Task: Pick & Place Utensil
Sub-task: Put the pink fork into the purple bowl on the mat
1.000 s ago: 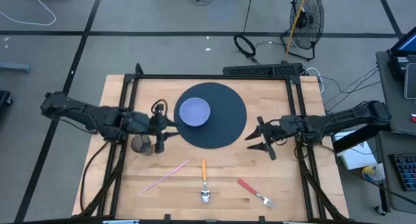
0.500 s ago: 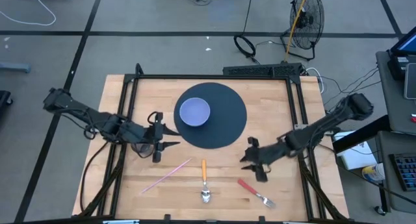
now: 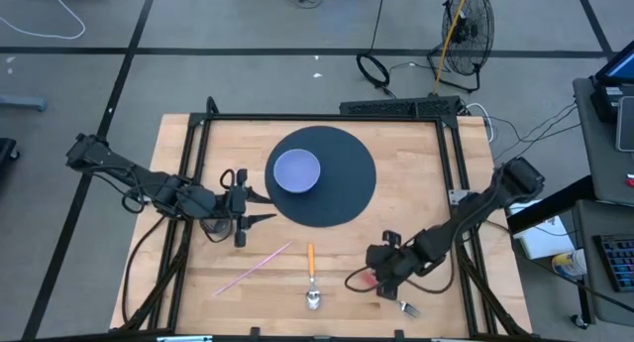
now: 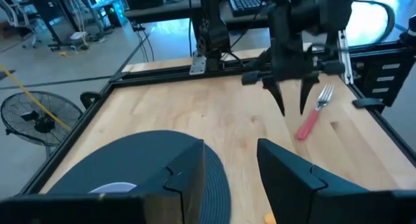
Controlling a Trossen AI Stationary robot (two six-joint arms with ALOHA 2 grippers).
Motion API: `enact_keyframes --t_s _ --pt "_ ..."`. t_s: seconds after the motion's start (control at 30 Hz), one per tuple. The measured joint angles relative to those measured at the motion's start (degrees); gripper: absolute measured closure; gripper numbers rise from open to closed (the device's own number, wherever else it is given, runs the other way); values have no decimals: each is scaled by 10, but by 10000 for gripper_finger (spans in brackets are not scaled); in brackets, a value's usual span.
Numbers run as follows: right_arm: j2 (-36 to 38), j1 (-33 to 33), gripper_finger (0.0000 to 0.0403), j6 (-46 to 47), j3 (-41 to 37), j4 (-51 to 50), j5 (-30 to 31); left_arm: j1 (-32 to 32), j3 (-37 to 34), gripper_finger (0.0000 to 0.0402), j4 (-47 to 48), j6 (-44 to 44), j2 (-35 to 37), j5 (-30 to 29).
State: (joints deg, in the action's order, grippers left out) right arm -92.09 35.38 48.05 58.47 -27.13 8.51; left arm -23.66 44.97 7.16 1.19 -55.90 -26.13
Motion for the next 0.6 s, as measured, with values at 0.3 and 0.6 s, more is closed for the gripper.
enact_keyframes --t_s 0.3,0.6 --pt "-25 30 246 80 5 1 -54 0 0 268 -2 -5 0 0" --pt "-25 87 247 127 26 -22 -33 1 0 252 -5 -11 0 -9"
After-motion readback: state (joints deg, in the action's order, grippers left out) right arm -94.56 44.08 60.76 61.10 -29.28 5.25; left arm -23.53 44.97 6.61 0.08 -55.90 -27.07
